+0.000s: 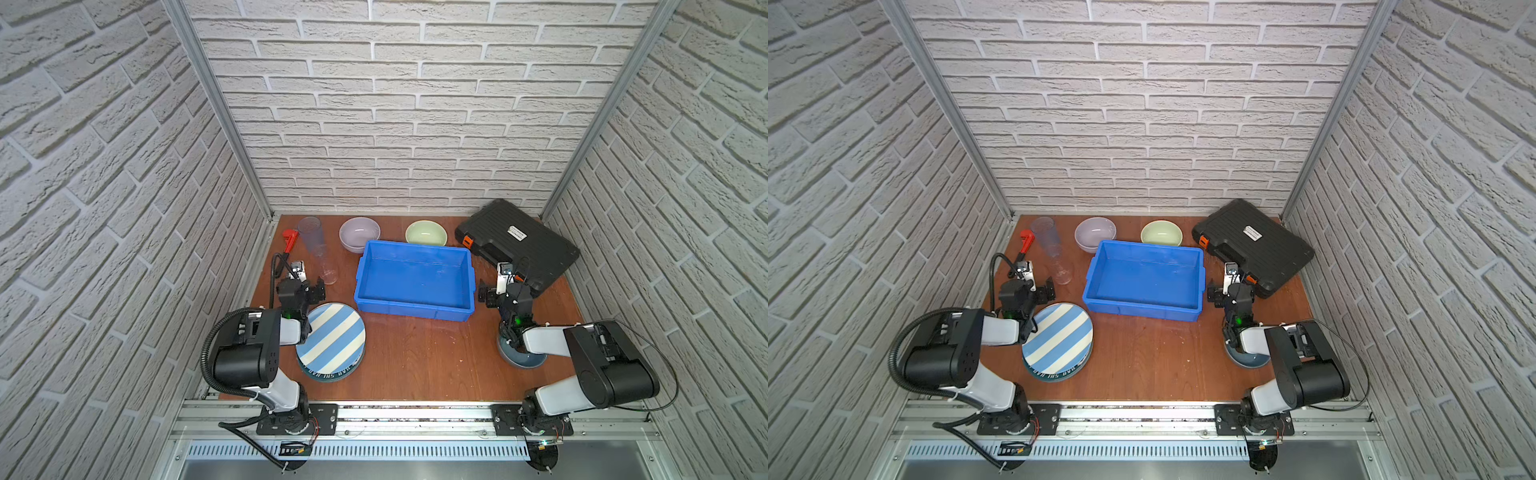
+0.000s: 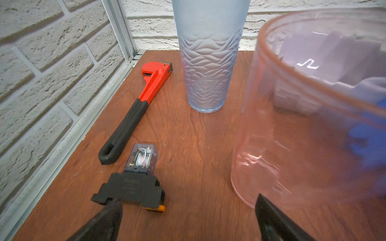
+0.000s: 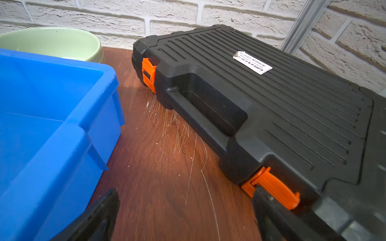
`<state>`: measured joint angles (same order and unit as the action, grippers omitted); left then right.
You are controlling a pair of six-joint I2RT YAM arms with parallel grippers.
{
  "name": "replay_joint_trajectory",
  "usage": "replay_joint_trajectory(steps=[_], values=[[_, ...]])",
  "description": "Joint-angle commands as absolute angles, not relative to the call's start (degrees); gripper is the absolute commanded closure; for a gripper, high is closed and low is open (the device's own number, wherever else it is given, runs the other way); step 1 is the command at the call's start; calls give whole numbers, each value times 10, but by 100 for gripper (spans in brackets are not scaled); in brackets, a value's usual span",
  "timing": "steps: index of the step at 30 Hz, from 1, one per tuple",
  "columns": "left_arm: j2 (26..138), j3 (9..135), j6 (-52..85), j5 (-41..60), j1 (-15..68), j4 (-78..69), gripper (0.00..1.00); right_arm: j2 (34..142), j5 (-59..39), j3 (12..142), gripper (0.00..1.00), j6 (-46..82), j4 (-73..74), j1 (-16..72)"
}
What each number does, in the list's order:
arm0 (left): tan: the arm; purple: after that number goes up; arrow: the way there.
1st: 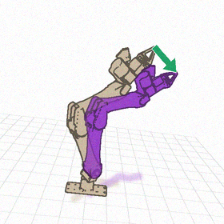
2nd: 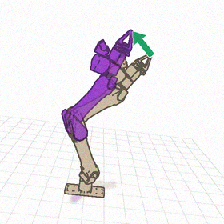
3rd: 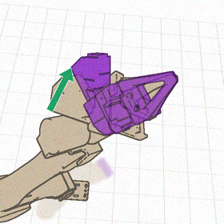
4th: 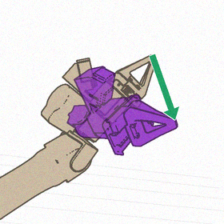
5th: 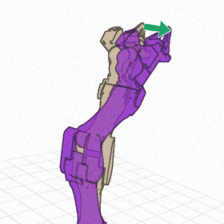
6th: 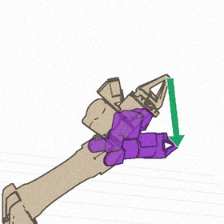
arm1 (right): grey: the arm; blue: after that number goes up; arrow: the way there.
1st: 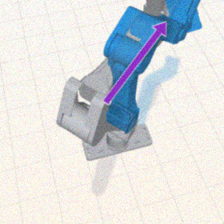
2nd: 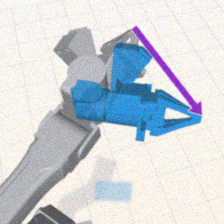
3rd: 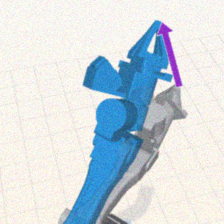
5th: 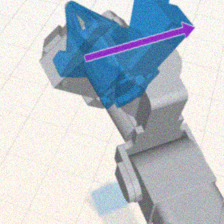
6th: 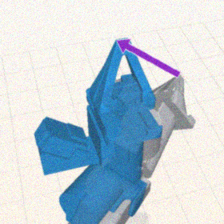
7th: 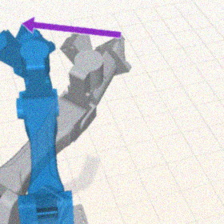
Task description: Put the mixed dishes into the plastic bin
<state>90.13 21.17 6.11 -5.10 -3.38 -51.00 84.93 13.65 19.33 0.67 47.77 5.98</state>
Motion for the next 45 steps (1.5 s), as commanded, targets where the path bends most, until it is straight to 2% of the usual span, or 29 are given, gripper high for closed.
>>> replay_joint_trajectory(steps=[1, 35, 45], values=[[901, 221, 60, -50, -37, -529, 2, 842, 138, 195, 0, 12, 496, 57], [899, 219, 62, -46, -41, -532, 2, 840, 137, 193, 0, 12, 499, 56], [766, 257, 83, -111, -34, -350, 2, 825, 137, 200, 1, 11, 477, 56]])
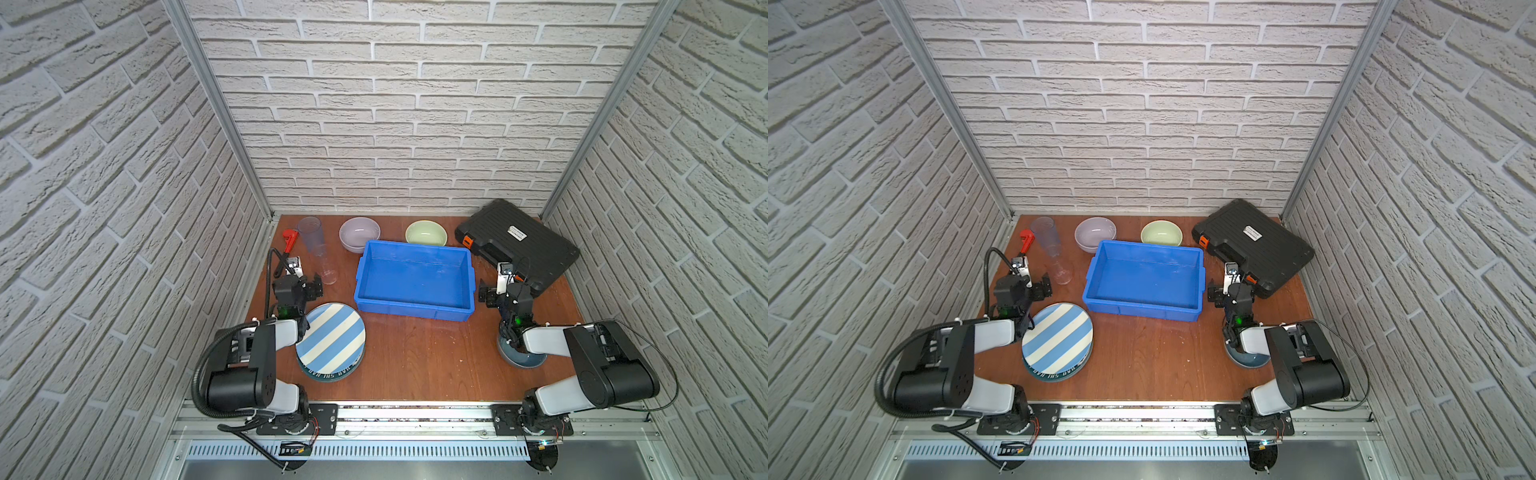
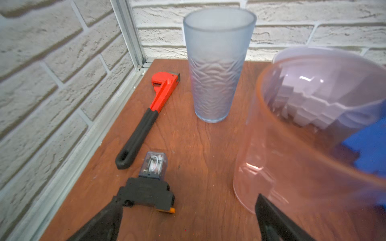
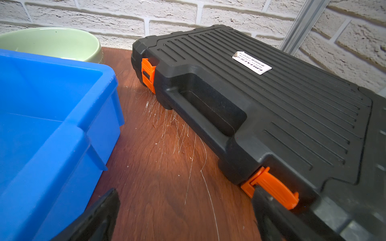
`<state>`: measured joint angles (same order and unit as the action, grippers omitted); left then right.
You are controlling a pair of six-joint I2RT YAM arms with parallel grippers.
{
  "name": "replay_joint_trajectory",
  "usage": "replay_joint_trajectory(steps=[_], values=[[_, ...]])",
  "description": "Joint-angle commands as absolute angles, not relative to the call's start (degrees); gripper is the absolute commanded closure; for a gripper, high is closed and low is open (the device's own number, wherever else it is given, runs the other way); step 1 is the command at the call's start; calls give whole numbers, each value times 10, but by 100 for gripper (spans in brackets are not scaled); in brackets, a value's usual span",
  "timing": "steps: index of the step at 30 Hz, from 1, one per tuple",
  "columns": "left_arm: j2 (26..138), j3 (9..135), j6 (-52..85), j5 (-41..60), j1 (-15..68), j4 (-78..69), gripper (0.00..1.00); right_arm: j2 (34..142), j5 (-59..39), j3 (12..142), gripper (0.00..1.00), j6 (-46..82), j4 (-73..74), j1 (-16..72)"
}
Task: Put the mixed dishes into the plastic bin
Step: 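Move the left gripper to the striped plate stack while the right gripper lifts away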
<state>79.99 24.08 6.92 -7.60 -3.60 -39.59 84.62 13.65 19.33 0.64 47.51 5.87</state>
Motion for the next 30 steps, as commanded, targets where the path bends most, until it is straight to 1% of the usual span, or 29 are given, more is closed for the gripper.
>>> replay_joint_trajectory(steps=[1, 6, 10, 14, 16, 23, 27, 30], values=[[752, 260, 87, -124, -31, -331, 2, 819, 136, 206, 1, 11, 458, 57], [698, 297, 109, -151, -25, -222, 2, 818, 136, 207, 1, 11, 454, 57], [669, 326, 121, -149, -18, -166, 2, 817, 135, 207, 1, 12, 453, 57], [649, 358, 126, -144, -15, -114, 2, 802, 131, 228, 3, 4, 422, 57], [641, 380, 131, -141, -15, -83, 2, 775, 134, 258, 3, 9, 330, 57], [642, 467, 148, -147, -15, 69, 2, 713, 137, 306, 4, 17, 205, 58], [631, 508, 166, -142, -16, 180, 2, 685, 147, 355, 7, 39, 97, 58], [624, 534, 170, -133, -16, 263, 2, 660, 145, 391, 7, 60, 8, 58]])
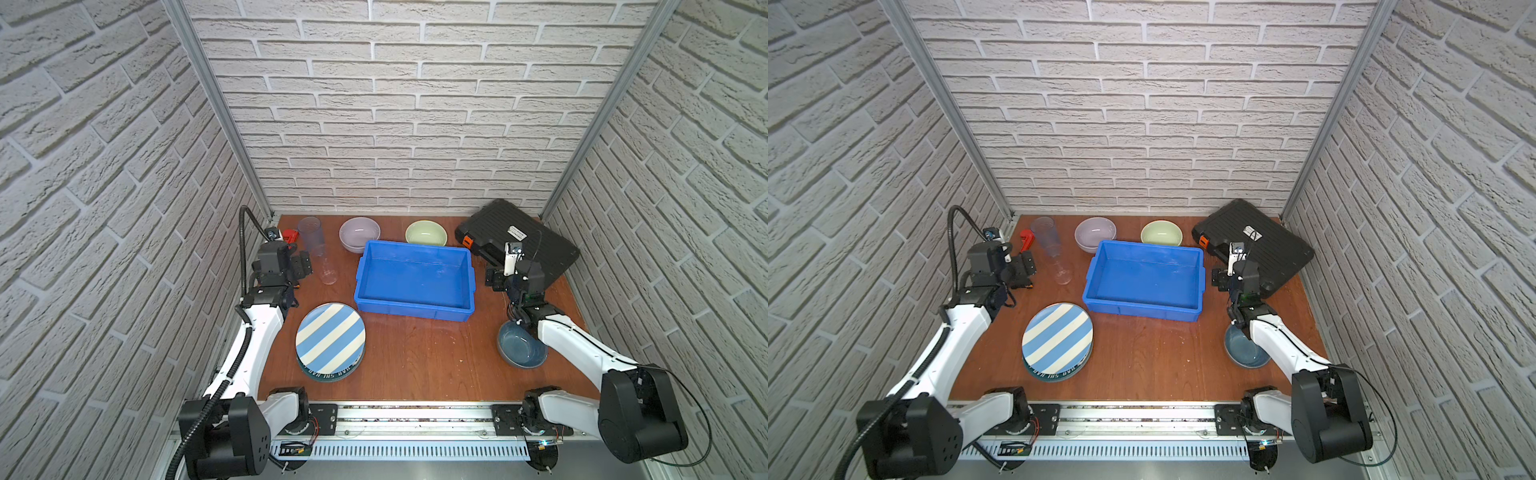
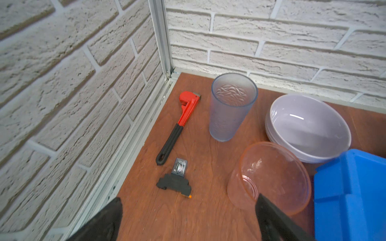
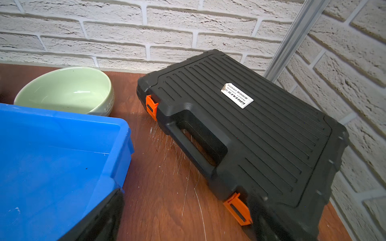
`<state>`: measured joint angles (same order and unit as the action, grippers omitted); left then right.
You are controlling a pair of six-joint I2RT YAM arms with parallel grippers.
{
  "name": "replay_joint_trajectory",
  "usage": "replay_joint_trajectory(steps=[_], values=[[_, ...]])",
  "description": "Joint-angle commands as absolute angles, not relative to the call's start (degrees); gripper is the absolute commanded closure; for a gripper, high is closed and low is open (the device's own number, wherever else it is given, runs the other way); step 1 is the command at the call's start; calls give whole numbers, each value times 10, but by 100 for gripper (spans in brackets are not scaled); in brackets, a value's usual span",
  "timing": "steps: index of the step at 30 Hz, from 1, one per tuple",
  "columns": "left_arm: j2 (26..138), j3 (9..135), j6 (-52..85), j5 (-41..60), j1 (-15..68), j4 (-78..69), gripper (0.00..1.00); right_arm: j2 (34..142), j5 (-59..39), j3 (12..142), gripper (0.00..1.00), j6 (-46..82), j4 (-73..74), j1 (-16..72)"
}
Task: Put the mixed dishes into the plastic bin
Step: 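Move the left gripper to the striped plate stack while the right gripper lifts away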
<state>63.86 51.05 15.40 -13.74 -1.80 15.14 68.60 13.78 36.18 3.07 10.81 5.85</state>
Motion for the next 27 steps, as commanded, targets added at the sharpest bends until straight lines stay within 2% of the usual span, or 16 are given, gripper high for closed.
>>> replay_joint_trajectory(steps=[1, 6, 14, 18, 27], values=[[622, 543, 176, -132, -17, 292, 2, 653, 143, 404, 7, 73, -23, 58], [608, 560, 205, -87, -17, 386, 3, 621, 93, 448, 8, 130, -139, 60], [623, 597, 261, -3, -15, 503, 2, 590, 15, 515, 12, 146, -266, 71], [603, 563, 308, -12, -16, 520, 2, 571, -28, 523, 13, 149, -301, 78], [593, 498, 382, -22, -14, 515, 2, 541, -47, 499, 15, 161, -315, 88]])
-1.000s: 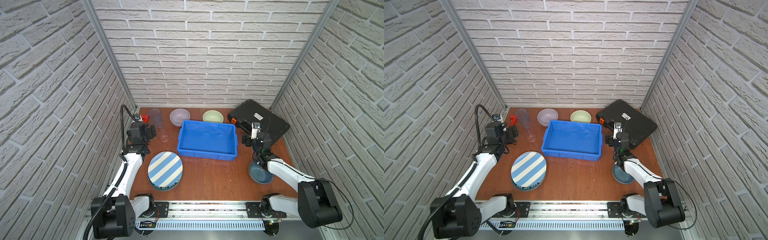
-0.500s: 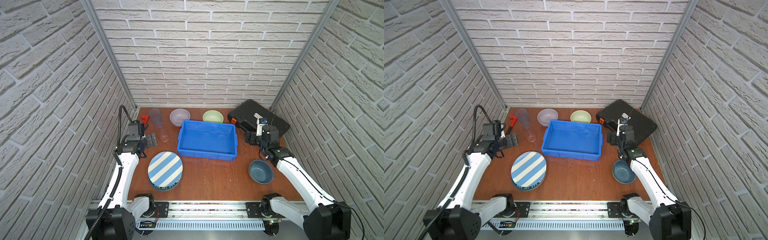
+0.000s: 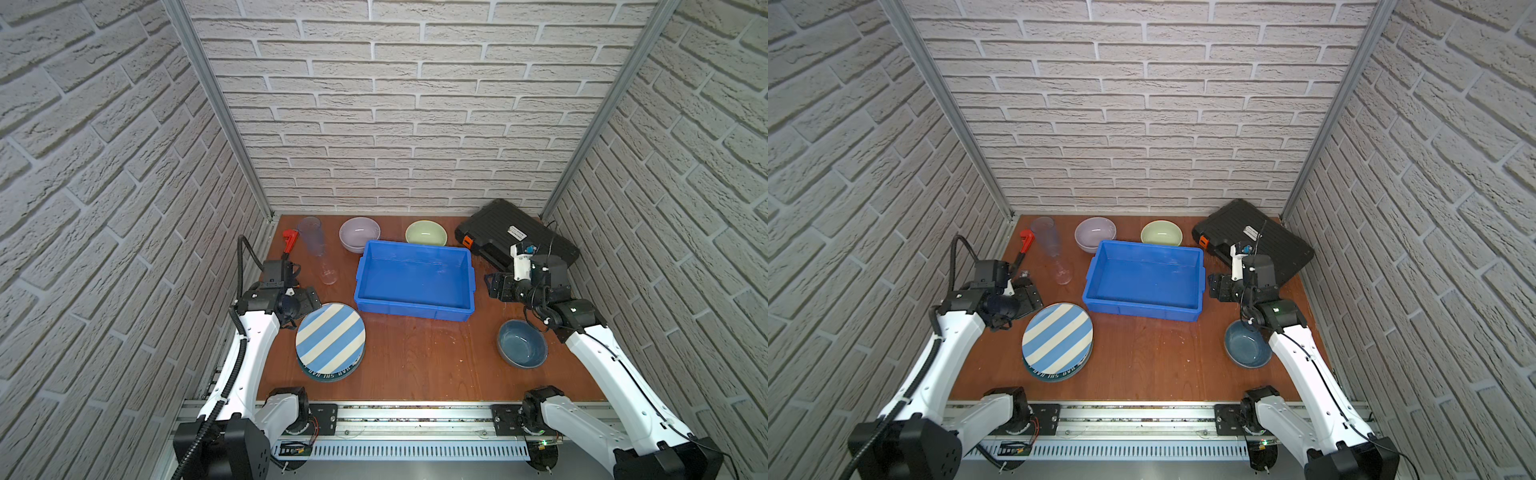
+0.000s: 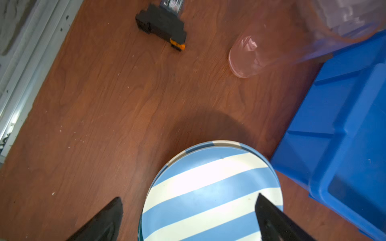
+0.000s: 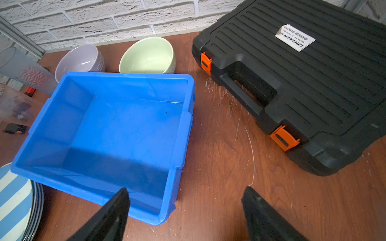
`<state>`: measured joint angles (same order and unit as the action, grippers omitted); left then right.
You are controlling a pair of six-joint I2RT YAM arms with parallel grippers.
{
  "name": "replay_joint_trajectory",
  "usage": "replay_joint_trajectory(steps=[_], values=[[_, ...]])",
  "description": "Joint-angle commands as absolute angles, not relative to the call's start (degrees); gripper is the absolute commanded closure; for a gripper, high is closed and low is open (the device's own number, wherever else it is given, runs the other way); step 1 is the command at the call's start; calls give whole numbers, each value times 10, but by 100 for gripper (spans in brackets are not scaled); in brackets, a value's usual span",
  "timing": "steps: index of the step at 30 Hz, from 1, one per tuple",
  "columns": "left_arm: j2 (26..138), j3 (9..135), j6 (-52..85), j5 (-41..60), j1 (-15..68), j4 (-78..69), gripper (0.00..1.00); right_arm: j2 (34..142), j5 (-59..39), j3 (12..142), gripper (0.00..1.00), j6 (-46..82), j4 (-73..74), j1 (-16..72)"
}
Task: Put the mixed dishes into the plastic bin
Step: 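Move the left gripper to the striped plate stack while the right gripper lifts away, then pin the plate stack with the left gripper while the right gripper reaches its edge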
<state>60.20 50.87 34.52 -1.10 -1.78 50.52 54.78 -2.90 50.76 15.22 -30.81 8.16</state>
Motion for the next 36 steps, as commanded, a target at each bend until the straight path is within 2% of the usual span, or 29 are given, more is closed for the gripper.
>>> replay_joint_trajectory(steps=[1, 6, 17, 23, 28, 36], values=[[592, 491, 388, -27, -14, 514, 2, 541, -52, 496, 15, 162, -314, 89], [597, 457, 439, -64, -14, 525, 2, 539, -70, 489, 16, 167, -309, 95], [645, 385, 479, -33, -10, 461, 2, 553, -69, 490, 19, 165, -295, 153], [656, 364, 487, -23, 17, 440, 17, 561, -63, 495, 20, 154, -289, 210], [647, 344, 518, -27, 62, 440, 30, 588, -104, 506, 22, 135, -300, 249], [602, 317, 564, -44, 136, 465, 40, 631, -135, 527, 30, 179, -304, 341]])
